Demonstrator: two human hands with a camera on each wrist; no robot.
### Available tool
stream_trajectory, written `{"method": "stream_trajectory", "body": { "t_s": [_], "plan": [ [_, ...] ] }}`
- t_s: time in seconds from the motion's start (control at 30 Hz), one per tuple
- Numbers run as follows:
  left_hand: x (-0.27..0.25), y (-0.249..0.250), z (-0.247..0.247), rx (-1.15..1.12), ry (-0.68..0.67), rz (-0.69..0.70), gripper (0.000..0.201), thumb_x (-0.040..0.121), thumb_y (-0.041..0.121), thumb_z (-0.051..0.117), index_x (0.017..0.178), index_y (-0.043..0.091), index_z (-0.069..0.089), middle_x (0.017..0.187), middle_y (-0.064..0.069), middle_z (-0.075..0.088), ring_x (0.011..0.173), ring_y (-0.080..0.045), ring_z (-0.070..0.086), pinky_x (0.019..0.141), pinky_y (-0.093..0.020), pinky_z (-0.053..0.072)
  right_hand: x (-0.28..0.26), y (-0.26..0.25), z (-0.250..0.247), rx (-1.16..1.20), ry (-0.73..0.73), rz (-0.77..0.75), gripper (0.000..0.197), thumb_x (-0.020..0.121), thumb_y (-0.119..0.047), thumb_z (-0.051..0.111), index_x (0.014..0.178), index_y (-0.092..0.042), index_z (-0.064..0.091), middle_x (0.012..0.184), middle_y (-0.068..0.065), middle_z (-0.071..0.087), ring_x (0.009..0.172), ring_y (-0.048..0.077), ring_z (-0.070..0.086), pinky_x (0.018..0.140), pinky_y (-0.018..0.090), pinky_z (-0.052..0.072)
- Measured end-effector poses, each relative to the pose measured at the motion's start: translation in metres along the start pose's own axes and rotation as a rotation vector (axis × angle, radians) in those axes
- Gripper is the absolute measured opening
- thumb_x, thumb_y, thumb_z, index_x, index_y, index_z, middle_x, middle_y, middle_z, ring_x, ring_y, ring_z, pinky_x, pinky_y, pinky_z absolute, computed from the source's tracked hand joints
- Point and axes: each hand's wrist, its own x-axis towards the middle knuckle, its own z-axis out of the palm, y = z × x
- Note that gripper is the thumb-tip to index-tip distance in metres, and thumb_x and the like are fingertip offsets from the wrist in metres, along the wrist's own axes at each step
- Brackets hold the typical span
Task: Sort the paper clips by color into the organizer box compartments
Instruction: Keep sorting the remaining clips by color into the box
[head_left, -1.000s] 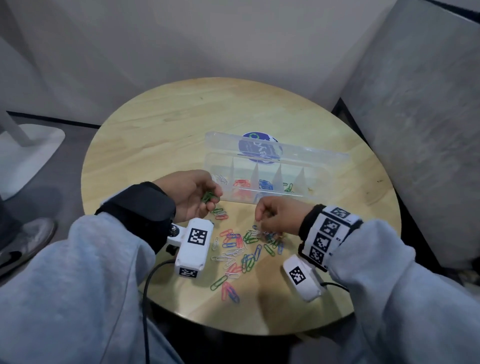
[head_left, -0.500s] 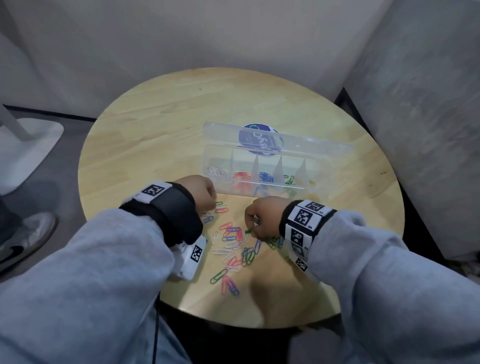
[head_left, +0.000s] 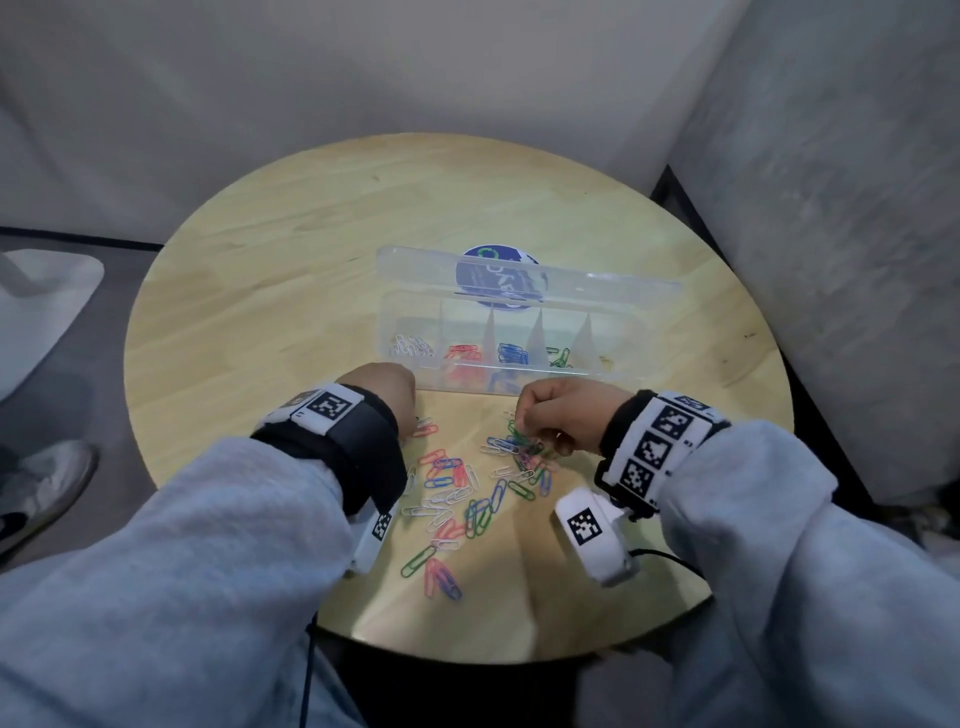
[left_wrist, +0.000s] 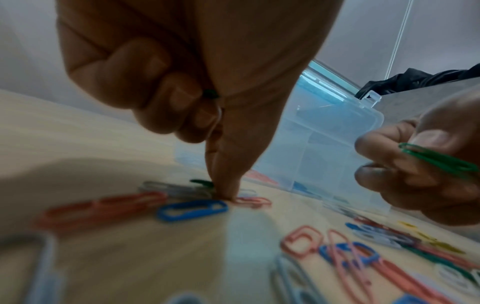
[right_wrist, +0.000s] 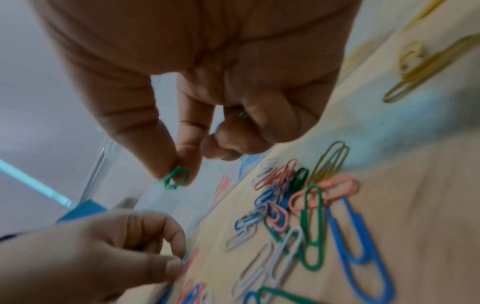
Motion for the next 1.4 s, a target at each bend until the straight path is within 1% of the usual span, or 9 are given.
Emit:
{"method": "stream_trajectory", "body": {
  "t_s": [0.13,0.37,0.5,0.7,0.87,1.0,1.17,1.3,1.4],
  "plan": [
    [0.001,-0.003,0.002,-0.050,-0.058,-0.035,0.025,0.083,0.025,0.065,0.101,0.008,0.069,0.102,-0.008,0.071,0.094,-0.025,0.064,0.071,-0.027,0.044,0.002,0.010,0.000,0.311,-0.015,0.103,0.032,0.087,0.011,0.040,0.061,-0.008,0.040,0.046,0.011,0.054,0.042,0.020,0.049,0.037,0.017,0.034],
    [-0.006,-0.014,0.004,-0.209,-0.094,-0.013,0.009,0.080,0.016,0.066,0.074,0.012,0.061,0.075,-0.009,0.057,0.070,-0.024,0.049,0.066,-0.024,0.039,-0.002,0.021,-0.002,0.497,0.024,0.171,0.030,0.087,0.015,0.032,0.073,-0.007,0.046,0.058,0.014,0.056,0.037,0.015,0.051,0.036,0.017,0.044],
    [-0.011,-0.021,-0.001,-0.455,-0.112,-0.003,0.011,0.078,0.015,0.069,0.072,0.012,0.061,0.071,-0.009,0.062,0.067,-0.022,0.055,0.069,-0.029,0.047,-0.003,0.019,-0.002,0.556,0.033,0.213,0.035,0.090,0.009,0.025,0.082,-0.004,0.056,0.068,0.012,0.052,0.053,0.019,0.051,0.037,0.017,0.045],
    [-0.017,-0.019,-0.012,-0.789,-0.197,-0.001,0.024,0.084,0.005,0.057,0.062,0.010,0.049,0.062,-0.007,0.050,0.051,-0.019,0.041,0.050,-0.020,0.035,-0.009,0.017,-0.001,0.654,0.029,0.172,0.031,0.093,0.000,0.032,0.082,-0.001,0.061,0.068,0.010,0.061,0.046,0.012,0.061,0.045,0.019,0.053],
    [-0.025,-0.014,-0.022,-1.014,-0.185,0.031,0.028,0.087,-0.002,0.040,0.062,0.011,0.040,0.063,-0.008,0.048,0.042,-0.012,0.043,0.035,-0.012,0.032,-0.014,0.013,-0.001,0.720,0.044,0.116,0.028,0.095,-0.004,0.035,0.084,0.002,0.060,0.069,0.013,0.062,0.047,0.013,0.064,0.048,0.018,0.055],
    [-0.027,-0.017,-0.026,-1.184,-0.182,0.020,0.025,0.088,0.000,0.039,0.065,0.012,0.040,0.062,-0.007,0.047,0.037,-0.009,0.043,0.033,-0.012,0.031,-0.017,0.014,-0.003,0.748,0.070,0.119,0.026,0.095,-0.004,0.038,0.086,0.003,0.061,0.067,0.013,0.065,0.047,0.013,0.064,0.049,0.019,0.056],
    [-0.029,-0.016,-0.027,-1.313,-0.185,0.028,0.023,0.090,0.001,0.038,0.070,0.011,0.043,0.063,-0.007,0.048,0.032,-0.005,0.045,0.034,-0.011,0.033,-0.020,0.010,-0.003,0.737,0.056,0.131,0.032,0.092,0.006,0.026,0.088,0.004,0.058,0.080,0.018,0.058,0.048,0.014,0.065,0.051,0.019,0.056],
    [-0.030,-0.014,-0.029,-1.322,-0.167,0.034,0.023,0.090,-0.001,0.038,0.071,0.010,0.044,0.064,-0.008,0.049,0.031,-0.005,0.047,0.034,-0.011,0.034,-0.027,-0.001,-0.009,0.677,0.084,0.091,0.039,0.087,0.016,0.021,0.086,0.003,0.058,0.084,0.018,0.057,0.073,0.022,0.063,0.056,0.019,0.057],
    [-0.030,-0.013,-0.030,-1.313,-0.159,0.033,0.023,0.091,-0.001,0.039,0.071,0.010,0.045,0.065,-0.009,0.050,0.032,-0.005,0.047,0.034,-0.011,0.034,-0.030,-0.015,-0.023,0.680,0.199,-0.008,0.040,0.085,0.021,0.021,0.085,0.004,0.057,0.084,0.017,0.057,0.077,0.023,0.060,0.060,0.020,0.057]
  ]
}}
